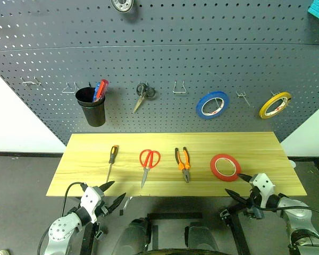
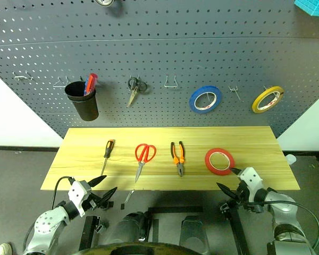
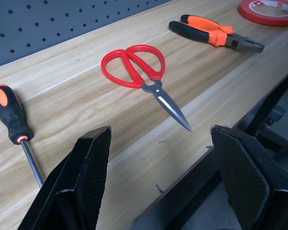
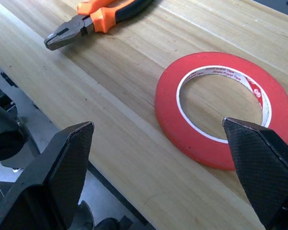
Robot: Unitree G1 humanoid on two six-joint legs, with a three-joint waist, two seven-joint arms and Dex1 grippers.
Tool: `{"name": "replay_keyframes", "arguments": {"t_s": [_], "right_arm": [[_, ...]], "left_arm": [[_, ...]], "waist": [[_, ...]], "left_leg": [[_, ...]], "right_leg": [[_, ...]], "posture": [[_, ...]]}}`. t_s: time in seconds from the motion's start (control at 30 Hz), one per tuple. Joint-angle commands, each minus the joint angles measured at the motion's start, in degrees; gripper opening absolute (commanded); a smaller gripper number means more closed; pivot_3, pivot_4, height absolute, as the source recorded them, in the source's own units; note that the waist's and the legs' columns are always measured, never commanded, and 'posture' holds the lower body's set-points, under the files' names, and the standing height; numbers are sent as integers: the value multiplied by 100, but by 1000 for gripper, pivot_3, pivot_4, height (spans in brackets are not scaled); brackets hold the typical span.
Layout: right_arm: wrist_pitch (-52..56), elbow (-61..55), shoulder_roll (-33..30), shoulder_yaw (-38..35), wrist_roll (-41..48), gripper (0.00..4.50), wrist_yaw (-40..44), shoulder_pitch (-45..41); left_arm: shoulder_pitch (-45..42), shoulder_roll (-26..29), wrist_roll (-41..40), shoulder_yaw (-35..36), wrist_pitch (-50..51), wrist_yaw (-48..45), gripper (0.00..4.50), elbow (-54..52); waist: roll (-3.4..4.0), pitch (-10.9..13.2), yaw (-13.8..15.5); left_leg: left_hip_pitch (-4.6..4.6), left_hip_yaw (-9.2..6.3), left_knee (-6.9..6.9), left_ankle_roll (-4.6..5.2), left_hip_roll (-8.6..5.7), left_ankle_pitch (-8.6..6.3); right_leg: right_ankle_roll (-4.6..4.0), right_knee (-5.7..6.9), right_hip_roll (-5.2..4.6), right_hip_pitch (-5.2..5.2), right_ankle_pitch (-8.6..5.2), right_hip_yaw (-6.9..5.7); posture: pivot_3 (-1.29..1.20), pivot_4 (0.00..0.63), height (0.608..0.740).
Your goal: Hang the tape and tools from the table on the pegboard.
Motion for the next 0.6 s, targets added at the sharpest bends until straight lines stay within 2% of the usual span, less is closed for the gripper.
{"name": "replay_keyframes", "arguments": {"t_s": [0.03, 0.2, 0.33, 0.47, 0.6], "right_arm": [[-87, -128, 1, -21, -6, 4500, -48, -62], [135, -303, -25, 282, -488, 4500, -665, -192], [565, -815, 85, 502, -603, 4500, -713, -348], [1391, -1512, 151, 804, -875, 4500, -976, -573], [2698, -2179, 182, 1032, -1015, 4500, -1135, -708]], "left_arm": [[-22, 42, 109, -21, 84, 59, 3447, -78], [-141, 80, 583, -197, 805, 458, 3447, -233], [-360, 52, 923, -410, 1286, 728, 3447, -695], [-622, -27, 855, -740, 1757, 361, 3447, -1136], [-860, 34, 597, -1108, 2255, -390, 3447, -1368]], "waist": [[0, 0, 1], [1, 0, -4], [1, -1, 4], [4, -4, 4], [10, -9, 13]], "left_leg": [[0, 0, 0, 0, 0, 0], [2, 0, 1, 0, 0, 0], [4, -4, 2, -1, -1, 1], [7, -4, 4, -4, -3, 3], [13, -7, 4, -7, -2, 6]], "right_leg": [[0, 0, 0, 0, 0, 0], [0, 4, 0, 0, 0, 0], [0, 14, 1, -1, 0, 0], [1, 28, 2, -2, 0, 1], [2, 40, 7, -4, 0, 2]], "posture": [[-50, 65, 725], [-48, 63, 725], [-45, 57, 725], [-45, 53, 725], [-48, 49, 725]]}}
